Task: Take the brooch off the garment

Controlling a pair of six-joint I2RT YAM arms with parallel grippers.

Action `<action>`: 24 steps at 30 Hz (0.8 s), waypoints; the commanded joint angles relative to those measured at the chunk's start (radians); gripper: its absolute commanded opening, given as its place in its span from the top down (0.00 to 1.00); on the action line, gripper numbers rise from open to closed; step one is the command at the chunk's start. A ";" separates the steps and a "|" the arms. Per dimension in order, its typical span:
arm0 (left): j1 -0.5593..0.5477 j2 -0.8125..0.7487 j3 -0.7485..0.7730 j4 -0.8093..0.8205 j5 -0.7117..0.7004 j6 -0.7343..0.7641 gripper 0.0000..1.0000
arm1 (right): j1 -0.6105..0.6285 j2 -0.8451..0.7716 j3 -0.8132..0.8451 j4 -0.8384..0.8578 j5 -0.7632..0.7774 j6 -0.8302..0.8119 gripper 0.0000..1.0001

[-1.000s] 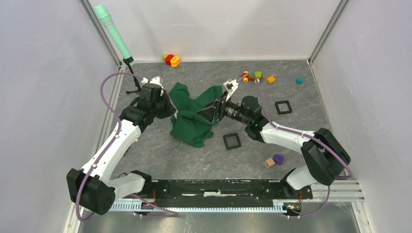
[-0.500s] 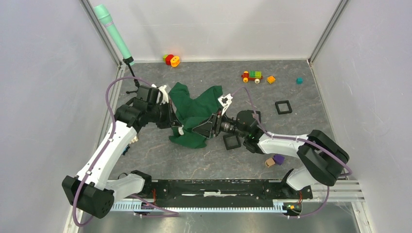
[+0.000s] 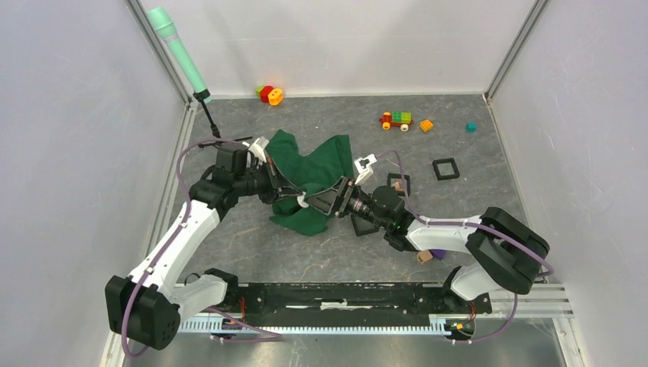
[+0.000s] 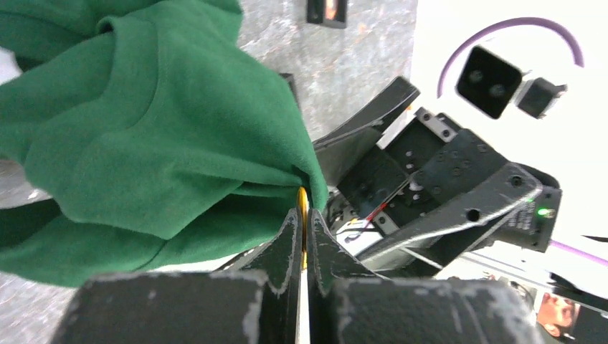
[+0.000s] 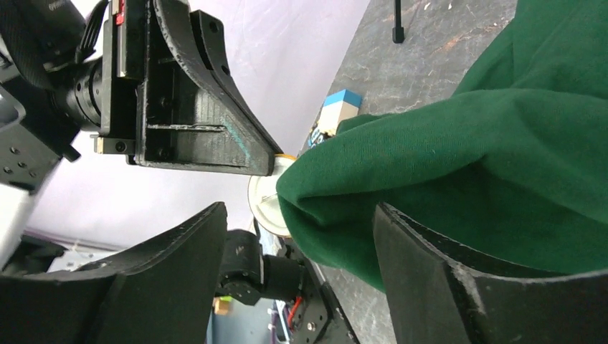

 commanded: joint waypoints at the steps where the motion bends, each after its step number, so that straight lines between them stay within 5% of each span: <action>1: 0.005 -0.015 -0.002 0.172 0.103 -0.124 0.98 | 0.020 -0.035 -0.009 0.063 0.125 0.070 0.24; 11: 0.005 -0.051 -0.037 0.177 0.116 -0.121 0.98 | 0.026 0.006 -0.044 0.220 0.143 0.138 0.33; 24: 0.006 -0.044 -0.057 0.212 0.154 -0.127 0.98 | 0.036 0.050 -0.001 0.195 0.138 0.113 0.51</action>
